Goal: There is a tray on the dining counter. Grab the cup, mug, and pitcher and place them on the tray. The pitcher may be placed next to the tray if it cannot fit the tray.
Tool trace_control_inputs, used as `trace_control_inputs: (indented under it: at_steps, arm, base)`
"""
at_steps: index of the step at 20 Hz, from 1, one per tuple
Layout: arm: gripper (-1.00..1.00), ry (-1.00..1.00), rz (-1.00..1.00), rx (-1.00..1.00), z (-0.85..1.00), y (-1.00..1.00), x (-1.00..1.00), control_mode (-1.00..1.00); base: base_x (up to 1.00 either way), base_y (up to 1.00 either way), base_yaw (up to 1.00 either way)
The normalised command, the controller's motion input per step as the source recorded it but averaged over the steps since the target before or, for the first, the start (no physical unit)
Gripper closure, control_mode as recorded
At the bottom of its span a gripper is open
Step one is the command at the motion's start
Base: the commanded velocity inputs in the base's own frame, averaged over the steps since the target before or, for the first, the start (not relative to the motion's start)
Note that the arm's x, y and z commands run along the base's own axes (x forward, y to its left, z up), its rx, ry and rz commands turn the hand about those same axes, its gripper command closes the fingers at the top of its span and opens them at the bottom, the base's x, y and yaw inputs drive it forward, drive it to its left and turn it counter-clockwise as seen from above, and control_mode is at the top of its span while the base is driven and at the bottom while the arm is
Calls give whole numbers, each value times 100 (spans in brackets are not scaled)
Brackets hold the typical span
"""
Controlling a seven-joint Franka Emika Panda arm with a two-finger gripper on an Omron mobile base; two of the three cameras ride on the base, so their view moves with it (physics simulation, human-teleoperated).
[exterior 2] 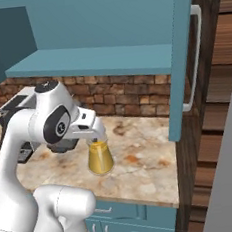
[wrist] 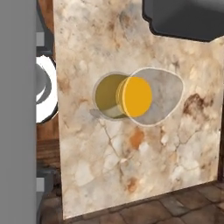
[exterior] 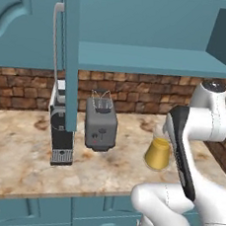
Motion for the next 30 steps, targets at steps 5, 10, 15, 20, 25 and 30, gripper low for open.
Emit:
trace_control_inputs:
  at_steps: [5, 10, 15, 20, 25, 30]
  arm:
    - [-100, 1, 1, 5, -51, -8, 18, -100]
    - [-100, 0, 5, 4, -42, -17, 9, -100]
    - [-100, -3, 4, 0, -27, -11, 10, -100]
    - [-100, 0, 4, 0, -18, 0, 19, -100]
    - [-100, 0, 5, 0, -19, 0, 20, -100]
    - [-100, 0, 4, 0, -12, 0, 24, -100]
  base:
    - [0, 0, 0]
    - [0, 0, 0]
    - [0, 0, 0]
    - [0, 0, 0]
    - [0, 0, 0]
    - [0, 0, 0]
